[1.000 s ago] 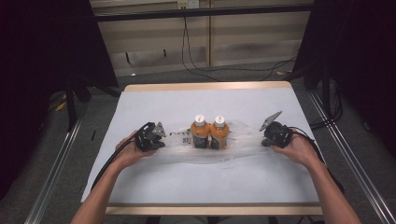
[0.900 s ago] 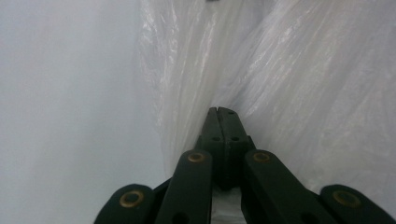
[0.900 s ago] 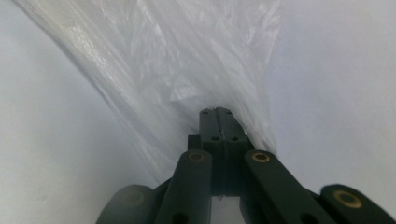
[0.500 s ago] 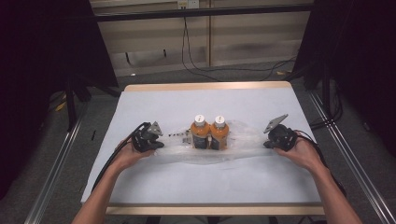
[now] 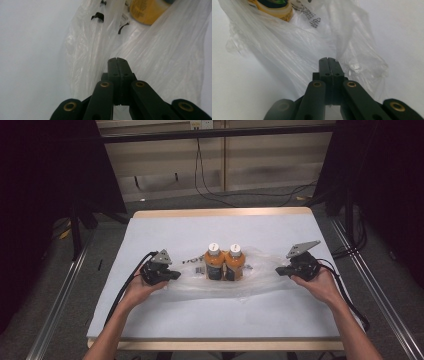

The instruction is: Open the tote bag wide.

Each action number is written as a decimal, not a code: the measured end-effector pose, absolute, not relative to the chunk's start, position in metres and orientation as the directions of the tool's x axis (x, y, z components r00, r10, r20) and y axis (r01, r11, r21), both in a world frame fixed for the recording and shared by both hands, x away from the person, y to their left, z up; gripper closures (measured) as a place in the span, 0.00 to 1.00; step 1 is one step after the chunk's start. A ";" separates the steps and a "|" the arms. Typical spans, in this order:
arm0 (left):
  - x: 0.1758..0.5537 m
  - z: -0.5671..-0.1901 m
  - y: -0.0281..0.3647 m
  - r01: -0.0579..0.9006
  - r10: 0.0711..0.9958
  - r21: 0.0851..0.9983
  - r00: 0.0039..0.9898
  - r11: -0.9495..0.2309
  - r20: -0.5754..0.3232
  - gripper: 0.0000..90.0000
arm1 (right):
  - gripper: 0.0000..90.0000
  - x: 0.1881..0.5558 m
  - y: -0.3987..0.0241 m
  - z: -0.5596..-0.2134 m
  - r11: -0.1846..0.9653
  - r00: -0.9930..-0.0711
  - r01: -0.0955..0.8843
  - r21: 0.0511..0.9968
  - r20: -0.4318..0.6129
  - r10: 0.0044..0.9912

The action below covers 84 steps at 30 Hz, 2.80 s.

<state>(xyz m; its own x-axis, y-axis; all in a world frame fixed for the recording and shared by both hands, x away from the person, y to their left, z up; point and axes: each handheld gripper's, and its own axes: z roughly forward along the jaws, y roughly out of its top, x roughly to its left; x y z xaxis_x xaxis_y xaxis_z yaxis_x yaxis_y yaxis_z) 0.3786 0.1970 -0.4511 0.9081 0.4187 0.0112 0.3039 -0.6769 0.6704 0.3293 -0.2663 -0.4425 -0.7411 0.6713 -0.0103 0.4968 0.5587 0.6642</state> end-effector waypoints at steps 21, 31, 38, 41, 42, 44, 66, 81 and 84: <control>0.349 -0.426 0.167 0.240 0.339 0.819 0.939 -0.521 -0.059 1.00 | 1.00 0.333 -0.230 -0.411 0.481 -0.800 0.399 0.781 0.040 0.599; 0.346 -0.428 0.132 0.216 0.286 0.827 0.956 -0.519 -0.070 1.00 | 1.00 0.357 -0.206 -0.405 0.484 -0.812 0.387 0.785 0.041 0.582; 0.347 -0.436 0.100 0.204 0.249 0.820 0.965 -0.535 -0.078 1.00 | 1.00 0.371 -0.195 -0.406 0.491 -0.815 0.391 0.778 0.045 0.577; 0.349 -0.444 0.086 0.206 0.244 0.807 0.967 -0.554 -0.079 1.00 | 1.00 0.380 -0.188 -0.409 0.489 -0.820 0.392 0.779 0.056 0.570; 0.349 -0.444 0.086 0.206 0.244 0.807 0.967 -0.554 -0.079 1.00 | 1.00 0.382 -0.185 -0.410 0.490 -0.821 0.394 0.778 0.058 0.568; 0.349 -0.447 0.082 0.206 0.239 0.804 0.968 -0.558 -0.081 1.00 | 1.00 0.387 -0.181 -0.412 0.493 -0.828 0.394 0.776 0.067 0.556; 0.341 -0.474 0.070 0.181 0.283 0.741 0.959 -0.647 0.013 1.00 | 1.00 0.417 -0.160 -0.474 0.512 -0.816 0.500 0.698 0.180 0.550; 0.335 -0.482 0.071 0.173 0.232 0.708 0.973 -0.684 -0.013 1.00 | 1.00 0.421 -0.155 -0.486 0.508 -0.798 0.508 0.696 0.159 0.581; 0.332 -0.482 0.070 0.177 0.231 0.715 0.973 -0.676 -0.022 1.00 | 1.00 0.422 -0.154 -0.486 0.502 -0.793 0.507 0.701 0.151 0.590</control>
<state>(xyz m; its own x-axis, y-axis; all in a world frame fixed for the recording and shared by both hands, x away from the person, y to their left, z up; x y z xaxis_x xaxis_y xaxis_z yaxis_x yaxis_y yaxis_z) 0.3324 0.0697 -0.4822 0.9726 0.2313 -0.0218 0.1769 -0.6764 0.7150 0.4219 -0.1542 -0.4863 -0.7934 0.5896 0.1512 0.5068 0.5023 0.7006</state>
